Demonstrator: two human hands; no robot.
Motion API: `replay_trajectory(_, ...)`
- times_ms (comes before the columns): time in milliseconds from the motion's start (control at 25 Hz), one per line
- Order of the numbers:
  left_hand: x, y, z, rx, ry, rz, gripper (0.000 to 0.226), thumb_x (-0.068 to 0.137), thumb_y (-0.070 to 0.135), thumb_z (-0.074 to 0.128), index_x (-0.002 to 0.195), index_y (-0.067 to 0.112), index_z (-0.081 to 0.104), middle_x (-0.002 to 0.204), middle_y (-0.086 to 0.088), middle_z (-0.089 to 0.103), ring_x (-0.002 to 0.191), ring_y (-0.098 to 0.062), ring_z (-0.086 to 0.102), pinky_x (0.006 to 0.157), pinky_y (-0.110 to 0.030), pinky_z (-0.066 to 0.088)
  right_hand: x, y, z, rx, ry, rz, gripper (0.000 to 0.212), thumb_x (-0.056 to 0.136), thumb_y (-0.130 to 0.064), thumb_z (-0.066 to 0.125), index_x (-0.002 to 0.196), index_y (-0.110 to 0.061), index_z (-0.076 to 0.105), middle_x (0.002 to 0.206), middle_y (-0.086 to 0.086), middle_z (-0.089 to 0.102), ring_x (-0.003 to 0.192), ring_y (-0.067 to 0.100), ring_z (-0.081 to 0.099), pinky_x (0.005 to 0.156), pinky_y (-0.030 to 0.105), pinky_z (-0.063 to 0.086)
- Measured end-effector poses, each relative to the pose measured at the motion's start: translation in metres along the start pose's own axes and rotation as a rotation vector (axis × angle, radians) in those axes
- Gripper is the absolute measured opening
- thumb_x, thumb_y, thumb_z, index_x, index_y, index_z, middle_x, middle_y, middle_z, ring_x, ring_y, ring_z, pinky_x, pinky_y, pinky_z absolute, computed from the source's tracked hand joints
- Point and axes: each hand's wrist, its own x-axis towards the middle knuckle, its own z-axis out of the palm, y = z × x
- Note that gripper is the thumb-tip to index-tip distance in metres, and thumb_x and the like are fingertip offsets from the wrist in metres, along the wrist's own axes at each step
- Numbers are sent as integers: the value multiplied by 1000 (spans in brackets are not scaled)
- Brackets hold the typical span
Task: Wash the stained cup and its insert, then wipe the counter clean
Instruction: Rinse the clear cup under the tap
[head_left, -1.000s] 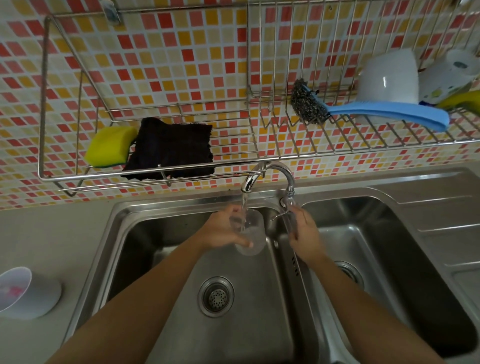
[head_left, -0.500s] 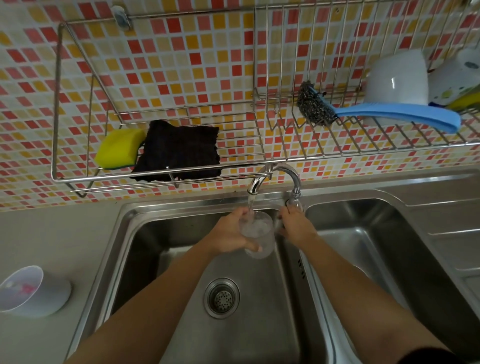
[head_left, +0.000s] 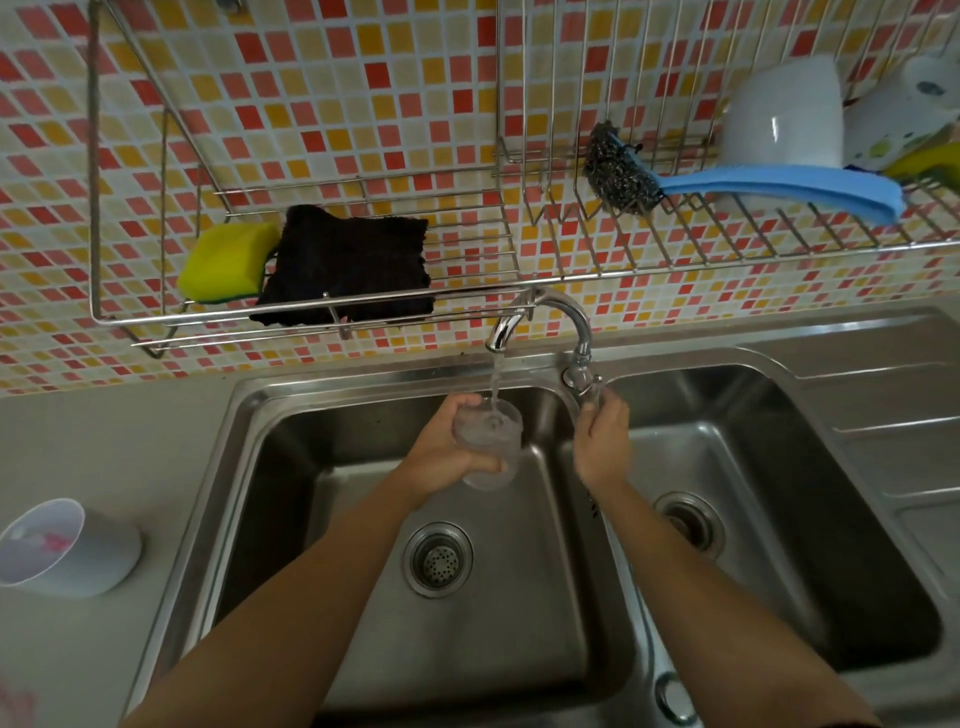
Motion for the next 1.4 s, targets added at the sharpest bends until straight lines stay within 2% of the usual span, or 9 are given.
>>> replay_trajectory(160, -15, -40, -2, 545, 63, 42, 82, 53, 21, 86, 124, 26, 47, 118, 1, 48, 110, -19, 48, 92, -28, 43, -60, 48, 7, -590, -268, -157, 59, 99, -36, 21, 148, -6, 8, 157, 12, 6, 146, 25, 0, 115, 36, 0)
replay_trajectory(280, -29, -56, -5, 1029, 42, -26, 84, 61, 37, 79, 134, 34, 37, 126, 3, 37, 119, -20, 37, 94, -42, 42, -73, 65, 3, -745, -317, -227, 68, 90, -42, -2, 148, -7, 2, 157, 11, -3, 141, 21, -14, 113, 36, -5)
replay_trajectory(640, -46, -29, -20, 1826, -143, 304, 75, 76, 18, 69, 139, 19, 30, 135, -4, 33, 122, -28, 33, 89, -55, 36, -73, 71, 5, -818, -363, -230, 72, 85, -39, -4, 147, -2, 0, 157, 12, -4, 145, 25, -4, 115, 36, -3)
replay_trajectory(840, -63, -24, -34, 2078, -208, 668, 60, 77, 10, 67, 133, 15, 44, 135, -5, 36, 127, -28, 35, 91, -57, 40, -69, 64, -3, -845, -469, -203, 68, 97, -36, 25, 146, -2, -7, 156, 16, -12, 145, 28, -10, 116, 38, -2)
replay_trajectory(920, -72, -29, -44, 1870, -103, 484, 75, 76, 16, 69, 141, 19, 31, 137, -4, 31, 129, -27, 31, 94, -57, 36, -65, 57, -7, -844, -537, -188, 70, 98, -36, 28, 146, -1, -8, 155, 17, -14, 144, 29, -12, 117, 40, -2)
replay_trajectory(1000, -84, -35, -54, 1359, 25, 226, 88, 73, 26, 72, 144, 23, 21, 137, -4, 29, 128, -26, 30, 101, -51, 34, -65, 44, -10, -789, -534, -174, 67, 98, -32, 30, 147, -1, -5, 156, 17, -11, 145, 28, -9, 118, 41, 1)
replay_trajectory(1160, -126, -62, -77, 266, 190, 17, 89, 55, 24, 89, 130, 23, 41, 125, -2, 48, 116, -15, 49, 104, -35, 41, -90, 19, 12, -615, -456, -193, 58, 98, -21, 35, 148, -3, 12, 157, 14, 10, 145, 27, 12, 118, 37, 11)
replay_trajectory(1280, -172, -76, -112, 0, 228, -24, 79, 49, 32, 91, 113, 29, 45, 118, 4, 56, 110, -14, 58, 95, -39, 50, -135, -16, 63, -461, -555, -203, 54, 98, -16, 35, 146, 1, 17, 155, 17, 16, 143, 29, 18, 118, 36, 15)
replay_trajectory(1400, -225, -78, -168, -182, 283, 43, 75, 58, 22, 88, 117, 29, 43, 125, -1, 57, 109, -11, 60, 87, -26, 53, -185, -74, 125, -291, -595, -215, 50, 99, -14, 36, 143, 5, 21, 152, 21, 22, 141, 31, 22, 114, 31, 14)
